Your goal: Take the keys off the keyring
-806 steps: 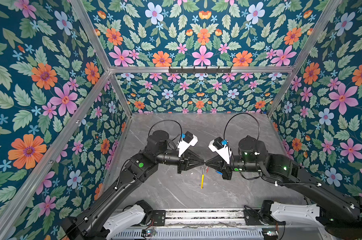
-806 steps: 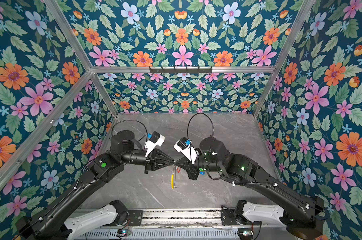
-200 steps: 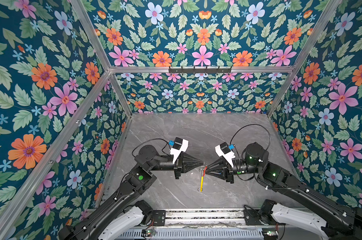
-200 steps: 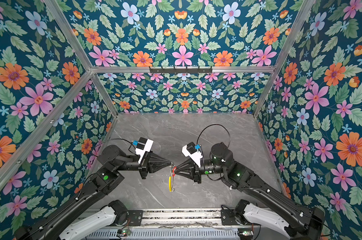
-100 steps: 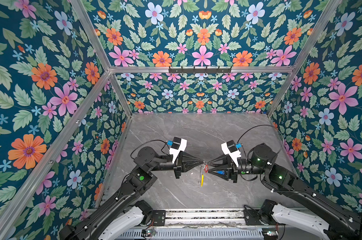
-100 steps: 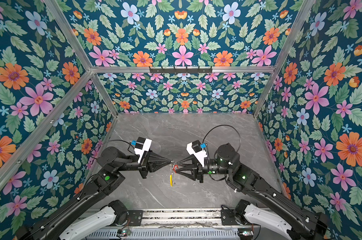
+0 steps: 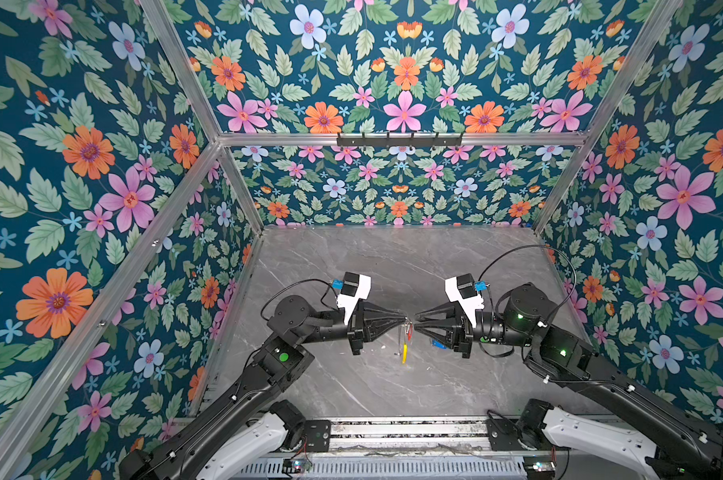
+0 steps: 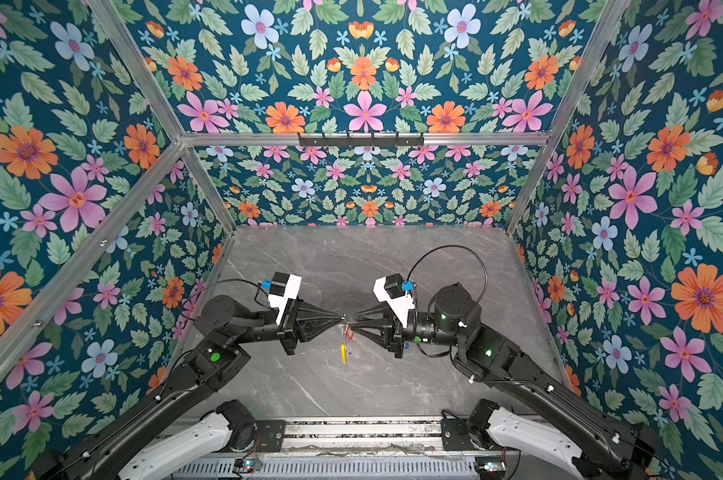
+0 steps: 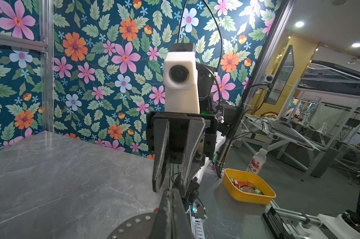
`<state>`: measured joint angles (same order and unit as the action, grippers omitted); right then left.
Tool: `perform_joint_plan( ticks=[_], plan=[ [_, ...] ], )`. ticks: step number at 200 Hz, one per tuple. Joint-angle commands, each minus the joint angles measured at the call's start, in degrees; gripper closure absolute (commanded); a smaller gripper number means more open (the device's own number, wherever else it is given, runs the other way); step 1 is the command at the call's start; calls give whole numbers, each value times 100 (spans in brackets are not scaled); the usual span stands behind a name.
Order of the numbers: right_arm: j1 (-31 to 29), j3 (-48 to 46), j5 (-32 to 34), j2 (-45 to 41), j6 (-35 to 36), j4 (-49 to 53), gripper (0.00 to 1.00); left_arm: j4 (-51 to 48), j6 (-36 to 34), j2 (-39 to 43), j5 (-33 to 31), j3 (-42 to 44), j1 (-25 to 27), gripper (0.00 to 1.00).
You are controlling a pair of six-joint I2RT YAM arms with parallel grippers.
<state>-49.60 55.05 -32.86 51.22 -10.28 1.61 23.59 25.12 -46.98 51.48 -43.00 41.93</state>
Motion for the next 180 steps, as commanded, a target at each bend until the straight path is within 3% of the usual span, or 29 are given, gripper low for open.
perform_joint_plan(
  ticks=[1, 94, 157, 180],
  plan=[
    [-68, 102, 17, 64, 162, 55, 77, 249, 10, 29, -49, -16, -4, 100],
    [-269, 174, 210, 142, 308, 283, 84, 226, -16, 66, -76, 2, -5, 100],
    [-264, 196, 239, 169, 342, 346, 100, 281, -16, 42, -65, 3, -1, 100],
    [-261, 207, 202, 193, 352, 354, 100, 354, -8, 65, -151, 45, -6, 100]
  ],
)
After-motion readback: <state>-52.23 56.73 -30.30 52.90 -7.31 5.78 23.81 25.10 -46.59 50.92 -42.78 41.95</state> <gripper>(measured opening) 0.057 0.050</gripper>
